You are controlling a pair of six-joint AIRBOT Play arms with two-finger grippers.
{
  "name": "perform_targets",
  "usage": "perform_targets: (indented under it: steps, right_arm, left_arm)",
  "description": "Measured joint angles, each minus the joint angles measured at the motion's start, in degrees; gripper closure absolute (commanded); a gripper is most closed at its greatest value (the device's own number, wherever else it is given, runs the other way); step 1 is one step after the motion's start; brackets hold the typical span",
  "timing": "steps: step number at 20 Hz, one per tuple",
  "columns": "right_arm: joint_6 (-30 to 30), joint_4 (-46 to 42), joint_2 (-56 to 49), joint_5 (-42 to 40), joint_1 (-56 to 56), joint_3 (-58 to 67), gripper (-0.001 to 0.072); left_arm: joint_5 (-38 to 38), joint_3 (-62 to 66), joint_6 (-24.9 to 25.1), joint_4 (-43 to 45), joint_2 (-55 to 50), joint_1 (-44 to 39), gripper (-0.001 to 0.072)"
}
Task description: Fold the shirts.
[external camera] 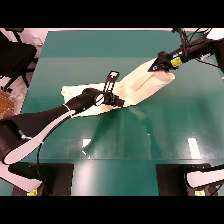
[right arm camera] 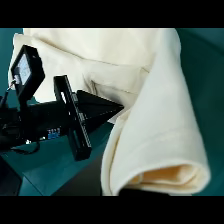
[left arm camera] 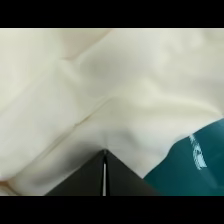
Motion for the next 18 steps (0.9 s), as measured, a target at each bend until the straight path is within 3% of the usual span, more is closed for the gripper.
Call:
perform_targets:
  steps: [10,18]
  right_arm:
    - [1.11,-0.13,0.07,-2.56,8.26,-0.02,0.069]
    - [1.46,-0.13,3.41,-4.26,12.85,-0.02,0.069]
  left_arm:
    - [3.23,0.07,-2.45,-2.14,-2.6,0.28,0.0687]
    - [2.95,2.16,2.95,-8.61,-4.24,-3.63,0.0687]
